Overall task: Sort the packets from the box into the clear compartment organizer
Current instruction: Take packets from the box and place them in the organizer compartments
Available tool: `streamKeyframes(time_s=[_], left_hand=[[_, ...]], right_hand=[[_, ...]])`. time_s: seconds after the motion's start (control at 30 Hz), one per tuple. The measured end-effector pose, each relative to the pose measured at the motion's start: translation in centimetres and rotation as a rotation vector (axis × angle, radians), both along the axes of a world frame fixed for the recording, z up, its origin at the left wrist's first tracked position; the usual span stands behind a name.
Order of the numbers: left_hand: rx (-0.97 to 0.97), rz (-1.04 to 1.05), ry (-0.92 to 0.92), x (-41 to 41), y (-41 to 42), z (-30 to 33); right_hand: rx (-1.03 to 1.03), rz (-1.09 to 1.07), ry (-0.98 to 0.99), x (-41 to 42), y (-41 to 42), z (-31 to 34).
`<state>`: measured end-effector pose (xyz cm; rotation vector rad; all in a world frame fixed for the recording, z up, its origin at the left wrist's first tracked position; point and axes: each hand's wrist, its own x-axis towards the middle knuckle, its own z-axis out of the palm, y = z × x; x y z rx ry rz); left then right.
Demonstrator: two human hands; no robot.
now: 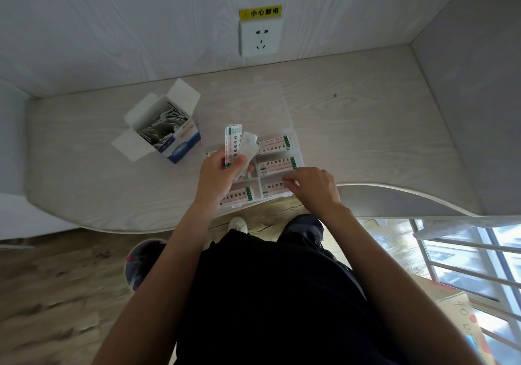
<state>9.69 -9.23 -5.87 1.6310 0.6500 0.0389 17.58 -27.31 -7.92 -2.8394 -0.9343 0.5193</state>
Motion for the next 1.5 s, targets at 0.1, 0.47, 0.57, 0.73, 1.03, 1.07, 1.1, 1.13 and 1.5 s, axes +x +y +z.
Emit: streamKeyframes(time_s=[0.1, 0.47, 0.57, 0.73, 1.03, 1.07, 1.1, 1.13, 1.5], left_hand=[[0.017, -0.009, 0.0, 0.0, -0.1, -0.1], [-0.126, -0.019, -0.026, -0.1, -0.8, 0.4], [-0.121, -0.044, 0.015, 0.0, -0.8, 0.1], [-0.047, -0.197, 0.012, 0.2, -1.2, 0.0], [-0.136, -0.221, 0.028, 0.1, -1.7, -0.3], [-0.134, -0.209, 0.021, 0.1, -1.7, -0.3], [-0.128, -0.193, 0.014, 0.0, -1.7, -0.4], [-0.115, -0.176, 0.01, 0.0, -1.6, -0.4], [0.147, -0.264, 0.067, 0.0, -0.5, 0.0]], right_hand=[[-0.136, 0.093, -0.121, -0.1, 0.0, -0.1], [-0.125, -0.068, -0.11, -0.8, 0.2, 1.0], [0.157, -0.233, -0.031, -0.8, 0.0, 2.8], [0.756, -0.465, 0.563, -0.3, 1.7, 4.3], [1.007, -0.687, 0.771, 0.4, 1.1, 3.4], [0.978, -0.674, 0.741, 0.6, 0.7, 3.3], [0.921, -0.64, 0.69, 0.7, 0.1, 3.0], [0.852, -0.584, 0.64, 0.8, -0.4, 2.8], [0.485, -0.336, 0.247, -0.4, -0.9, 0.4]])
